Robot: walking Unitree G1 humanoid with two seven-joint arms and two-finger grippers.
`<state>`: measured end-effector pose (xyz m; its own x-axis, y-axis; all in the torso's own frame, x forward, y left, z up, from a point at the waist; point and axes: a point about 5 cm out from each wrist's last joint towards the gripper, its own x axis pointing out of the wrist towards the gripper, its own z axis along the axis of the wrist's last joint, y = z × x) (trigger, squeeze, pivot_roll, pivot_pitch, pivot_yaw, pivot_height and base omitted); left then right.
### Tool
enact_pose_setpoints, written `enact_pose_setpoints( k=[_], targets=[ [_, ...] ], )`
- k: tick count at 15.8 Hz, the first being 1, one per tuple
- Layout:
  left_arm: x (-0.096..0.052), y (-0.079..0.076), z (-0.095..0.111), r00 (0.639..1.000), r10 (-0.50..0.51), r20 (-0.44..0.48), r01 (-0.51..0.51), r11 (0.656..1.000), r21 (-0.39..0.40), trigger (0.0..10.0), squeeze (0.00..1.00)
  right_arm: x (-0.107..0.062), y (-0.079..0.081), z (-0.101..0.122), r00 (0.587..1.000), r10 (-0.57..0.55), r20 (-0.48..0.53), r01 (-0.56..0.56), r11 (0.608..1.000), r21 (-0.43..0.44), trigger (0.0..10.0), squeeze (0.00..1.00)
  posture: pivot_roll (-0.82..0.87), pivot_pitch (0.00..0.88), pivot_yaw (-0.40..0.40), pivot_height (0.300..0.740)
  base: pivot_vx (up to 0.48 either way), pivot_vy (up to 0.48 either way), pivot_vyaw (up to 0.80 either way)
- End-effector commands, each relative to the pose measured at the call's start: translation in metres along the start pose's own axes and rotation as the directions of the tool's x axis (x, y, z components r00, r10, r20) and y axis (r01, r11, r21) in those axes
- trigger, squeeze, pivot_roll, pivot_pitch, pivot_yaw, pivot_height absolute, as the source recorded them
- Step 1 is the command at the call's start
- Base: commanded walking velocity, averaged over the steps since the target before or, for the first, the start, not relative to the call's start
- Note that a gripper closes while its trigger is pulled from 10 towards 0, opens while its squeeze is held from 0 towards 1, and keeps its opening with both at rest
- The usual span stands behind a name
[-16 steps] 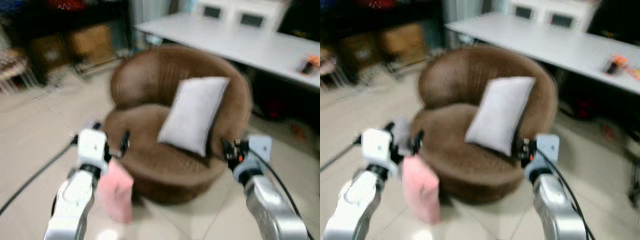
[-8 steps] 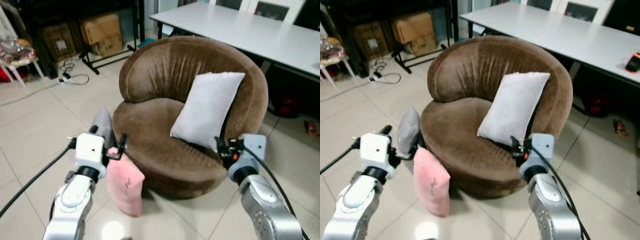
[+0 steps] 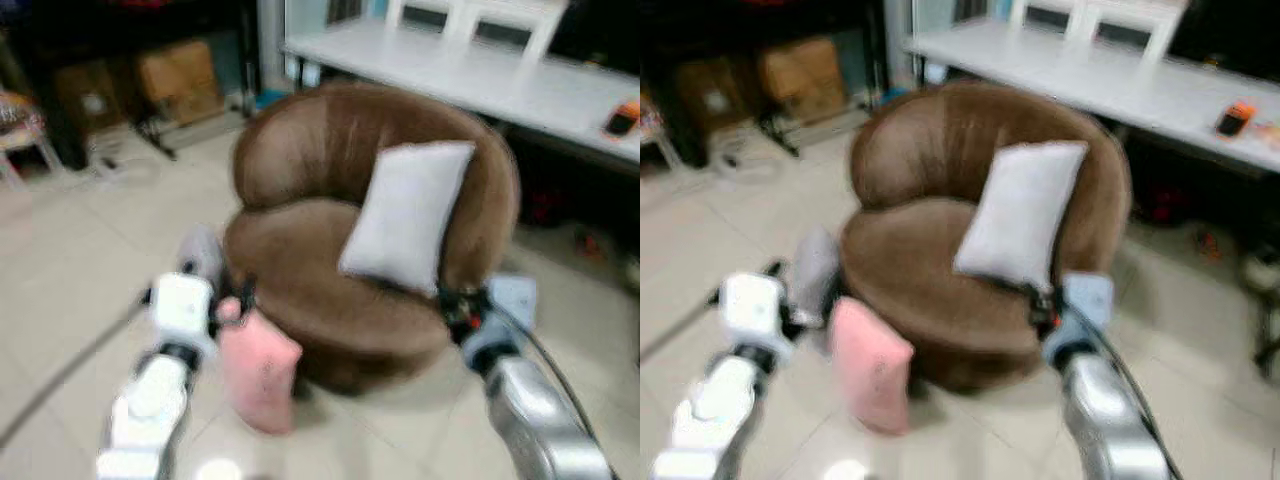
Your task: Move the pillow to the sofa from floor
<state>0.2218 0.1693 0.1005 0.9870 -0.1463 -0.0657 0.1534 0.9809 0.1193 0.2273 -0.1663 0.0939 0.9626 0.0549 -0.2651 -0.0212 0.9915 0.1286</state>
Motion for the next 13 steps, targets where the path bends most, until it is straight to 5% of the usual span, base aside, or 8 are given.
enact_pose_setpoints(
  k=[1, 8, 13],
  targets=[
    [0.002, 0.003, 0.004, 1.000, 0.001, 0.014, -0.001, 1.000, 0.022, 10.0, 0.00, -0.002, 0.000, -0.002, 1.000, -0.008, -0.007, 0.008, 1.000, 0.001, 10.0, 0.00, -0.11, 0.000, -0.006, 0.740, 0.000, 0.352, 0.00],
    [0.002, 0.000, 0.003, 1.000, 0.002, 0.017, -0.002, 1.000, 0.004, 10.0, 0.00, -0.005, 0.002, -0.004, 1.000, 0.001, -0.012, -0.001, 1.000, -0.001, 10.0, 0.00, -0.11, 0.000, -0.017, 0.740, 0.000, 0.342, 0.00],
    [0.001, -0.003, 0.008, 0.998, -0.027, 0.061, 0.028, 1.000, -0.012, 10.0, 0.00, -0.002, 0.011, 0.000, 0.997, 0.076, 0.013, -0.076, 0.996, -0.036, 10.0, 0.00, -0.10, 0.000, -0.021, 0.740, 0.000, 0.000, 0.32]
  ],
)
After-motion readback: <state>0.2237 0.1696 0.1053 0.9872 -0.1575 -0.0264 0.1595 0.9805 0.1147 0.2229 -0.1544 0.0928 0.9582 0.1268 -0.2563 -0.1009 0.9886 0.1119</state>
